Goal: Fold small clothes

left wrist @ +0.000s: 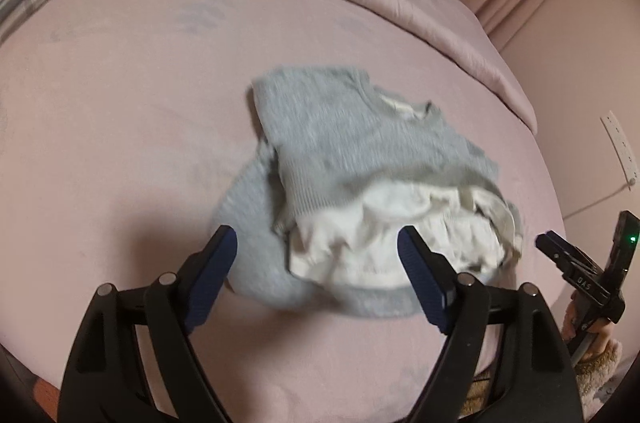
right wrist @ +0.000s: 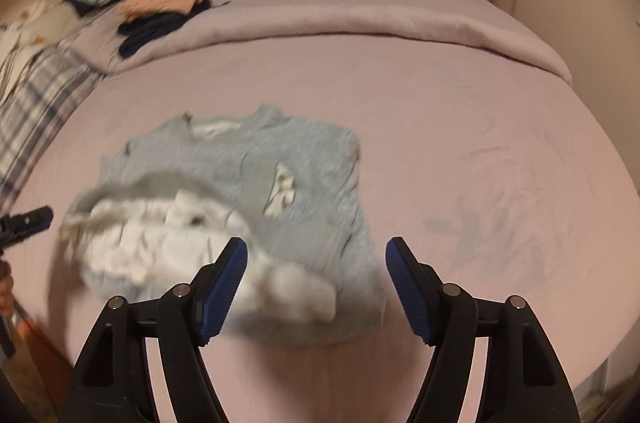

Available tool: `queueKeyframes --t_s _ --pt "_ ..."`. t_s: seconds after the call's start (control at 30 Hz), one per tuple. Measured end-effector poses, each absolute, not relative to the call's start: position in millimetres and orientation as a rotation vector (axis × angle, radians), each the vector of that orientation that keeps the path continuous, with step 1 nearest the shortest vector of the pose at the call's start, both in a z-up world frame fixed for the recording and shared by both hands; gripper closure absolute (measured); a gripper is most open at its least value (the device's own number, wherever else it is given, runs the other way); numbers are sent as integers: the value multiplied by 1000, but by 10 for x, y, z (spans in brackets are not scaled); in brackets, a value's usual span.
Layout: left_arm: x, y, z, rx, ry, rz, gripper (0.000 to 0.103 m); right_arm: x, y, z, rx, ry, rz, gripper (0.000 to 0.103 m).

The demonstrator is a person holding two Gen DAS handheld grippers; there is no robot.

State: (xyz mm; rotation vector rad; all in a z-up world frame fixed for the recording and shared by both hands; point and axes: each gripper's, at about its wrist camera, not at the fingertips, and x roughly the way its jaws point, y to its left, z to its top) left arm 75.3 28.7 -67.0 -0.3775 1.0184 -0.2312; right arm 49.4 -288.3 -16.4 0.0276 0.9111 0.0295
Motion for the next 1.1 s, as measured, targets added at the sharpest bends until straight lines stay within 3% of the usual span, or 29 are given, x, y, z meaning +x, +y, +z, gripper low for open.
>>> queueKeyframes --t_s 0.23,0.3,0.4,0.47,0.53,0.6,0.63,0.67,1.1 --pt "805 66 -885 -382 1079 -292 27 384 -2736 -410 13 992 114 32" --pt "872 36 -942 -388 1088 -292 33 384 -2720 -458 21 997 128 32" --pt "972 -5 -991 -369 1089 -260 55 433 -2724 -541 29 1008 125 32" --pt "1054 13 -1056 -386 1106 -239 87 495 -2735 -597 37 1016 110 32" --pt "1113 26 -1112 -405 1124 -235 90 542 -2776 -630 74 1010 107 36" --pt "1118 53 -1105 -421 1115 -231 93 586 -2818 -667 107 1011 100 62" --pt "1110 59 -1071 -424 1100 -226 94 592 -2835 -675 104 1008 79 85" --pt "1098 73 -1039 -427 1084 -219 95 595 -2853 -664 113 1002 89 94" --pt "1515 155 -393 -466 895 -225 96 850 -3062 48 299 784 129 98"
